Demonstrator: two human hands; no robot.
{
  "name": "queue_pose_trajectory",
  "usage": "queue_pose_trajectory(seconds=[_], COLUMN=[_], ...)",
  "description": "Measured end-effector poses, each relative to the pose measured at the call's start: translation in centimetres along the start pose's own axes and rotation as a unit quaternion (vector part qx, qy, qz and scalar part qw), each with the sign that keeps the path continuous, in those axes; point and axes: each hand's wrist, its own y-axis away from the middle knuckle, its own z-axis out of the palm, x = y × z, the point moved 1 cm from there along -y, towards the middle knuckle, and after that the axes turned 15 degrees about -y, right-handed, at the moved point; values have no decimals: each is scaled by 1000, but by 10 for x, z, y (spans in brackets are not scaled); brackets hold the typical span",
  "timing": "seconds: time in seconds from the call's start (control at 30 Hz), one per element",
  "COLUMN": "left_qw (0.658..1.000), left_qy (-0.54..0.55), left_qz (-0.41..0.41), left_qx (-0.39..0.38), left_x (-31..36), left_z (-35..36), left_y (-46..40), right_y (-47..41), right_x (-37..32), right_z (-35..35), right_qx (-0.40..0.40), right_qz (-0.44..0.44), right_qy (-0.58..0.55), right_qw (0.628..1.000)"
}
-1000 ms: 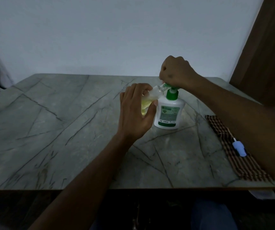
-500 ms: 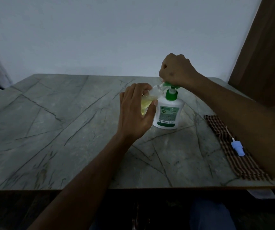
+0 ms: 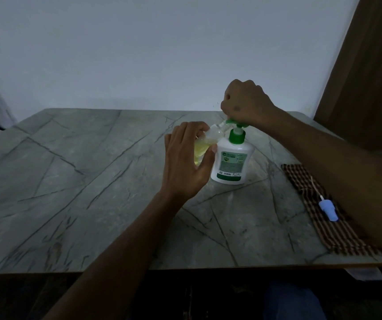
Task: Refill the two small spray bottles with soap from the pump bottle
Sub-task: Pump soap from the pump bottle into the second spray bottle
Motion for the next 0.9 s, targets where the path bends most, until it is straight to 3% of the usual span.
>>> queue_pose_trajectory(seconds=[0.17, 0.43, 0.9], left_qw=[1000, 1000, 1000], left_qy=[-1, -3, -7], left_qz=[3, -6, -2], left_qx=[-1, -4, -8], left_x=[0, -1, 0], left_z=[0, 1, -1], left_y=[0, 0, -1], right_y=[2, -1, 1], right_x=[4, -9, -4], right_z=[8, 2, 2], right_qx=[-14, -10, -15], right_qz=[25, -24, 5], right_qy=[-19, 27, 6], right_qw=[999, 999, 1000])
